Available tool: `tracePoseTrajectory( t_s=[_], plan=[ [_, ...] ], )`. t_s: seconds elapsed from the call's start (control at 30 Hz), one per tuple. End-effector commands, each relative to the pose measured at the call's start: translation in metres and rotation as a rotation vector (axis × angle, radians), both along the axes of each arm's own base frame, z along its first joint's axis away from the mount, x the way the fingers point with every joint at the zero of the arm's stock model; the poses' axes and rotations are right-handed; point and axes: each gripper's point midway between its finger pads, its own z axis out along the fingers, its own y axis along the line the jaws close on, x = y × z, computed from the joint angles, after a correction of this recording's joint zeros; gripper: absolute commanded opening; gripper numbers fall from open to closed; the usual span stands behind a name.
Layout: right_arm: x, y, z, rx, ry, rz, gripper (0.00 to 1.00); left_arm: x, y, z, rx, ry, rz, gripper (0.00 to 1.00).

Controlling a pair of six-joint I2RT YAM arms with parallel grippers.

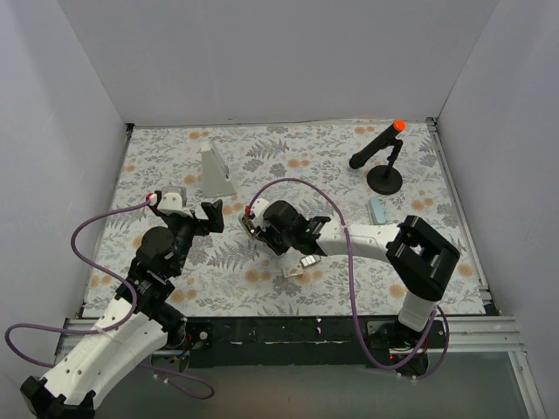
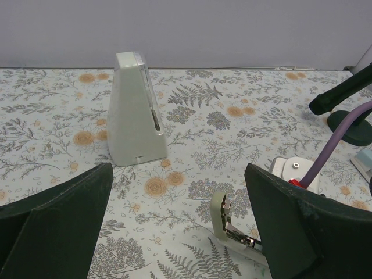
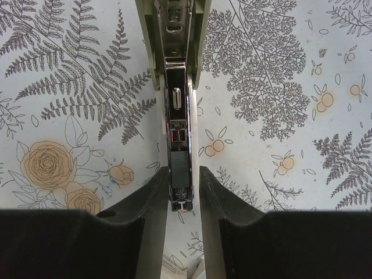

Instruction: Load the staples into the stapler

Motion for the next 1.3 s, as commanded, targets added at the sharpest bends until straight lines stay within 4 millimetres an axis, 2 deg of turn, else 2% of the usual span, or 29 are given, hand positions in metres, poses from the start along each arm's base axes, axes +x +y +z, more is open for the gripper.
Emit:
tracePoseTrajectory(
  t_s=[0.0, 0.13, 0.23, 0.27, 0.33, 0.37, 0.4, 0.47, 0.5, 0.57, 0.6, 0.67, 0.83, 1.0, 1.2, 1.27],
  plan=[
    [0.003, 0.003, 0.022, 0.025, -0.026, -0.005, 0.35, 0.001, 0.001, -0.002, 0.01, 0.0, 0.001, 0.98],
    [0.008, 0.002, 0.03, 0.036, -0.052, -0.025, 0.39, 0.001, 0.0, -0.003, 0.013, 0.004, -0.002, 0.98],
    [0.01, -0.003, 0.033, 0.056, -0.065, -0.035, 0.49, 0.001, -0.001, -0.004, 0.015, 0.008, -0.005, 0.98],
    [0.007, -0.009, 0.025, 0.052, -0.057, -0.033, 0.54, 0.002, -0.001, -0.004, 0.015, 0.01, -0.006, 0.98],
    [0.011, -0.006, 0.04, 0.14, -0.098, -0.033, 0.59, 0.002, -0.002, -0.005, 0.015, 0.013, -0.011, 0.98],
    [0.007, -0.008, 0.04, 0.164, -0.099, -0.014, 0.64, 0.002, -0.004, -0.005, 0.014, 0.014, -0.017, 0.98],
    [-0.001, -0.016, 0.035, 0.179, -0.097, -0.001, 0.65, 0.003, -0.005, -0.007, 0.016, 0.019, -0.02, 0.98],
    [-0.001, -0.013, 0.047, 0.267, -0.142, 0.039, 0.7, 0.003, -0.009, -0.01, 0.019, 0.033, -0.037, 0.98],
    [-0.008, -0.022, 0.033, 0.264, -0.136, 0.049, 0.7, 0.005, -0.011, -0.013, 0.024, 0.048, -0.041, 0.98],
    [-0.005, -0.02, 0.043, 0.342, -0.172, 0.062, 0.7, 0.007, -0.016, -0.017, 0.026, 0.065, -0.058, 0.98],
    [-0.013, -0.024, 0.032, 0.348, -0.147, 0.085, 0.7, 0.007, -0.02, -0.019, 0.021, 0.076, -0.076, 0.98],
    [-0.012, -0.02, 0.037, 0.407, -0.164, 0.098, 0.69, 0.01, -0.025, -0.025, 0.022, 0.106, -0.091, 0.98],
    [-0.012, -0.021, 0.027, 0.445, -0.172, 0.108, 0.67, 0.017, -0.038, -0.04, 0.002, 0.181, -0.127, 0.98],
    [-0.01, -0.015, 0.021, 0.468, -0.164, 0.118, 0.64, 0.026, -0.043, -0.057, -0.007, 0.254, -0.114, 0.98],
    [-0.004, -0.018, 0.009, 0.464, -0.167, 0.096, 0.61, 0.041, -0.051, -0.079, -0.035, 0.359, -0.115, 0.98],
    [-0.002, -0.018, 0.006, 0.466, -0.164, 0.098, 0.6, 0.048, -0.05, -0.079, -0.042, 0.371, -0.11, 0.98]
  ],
)
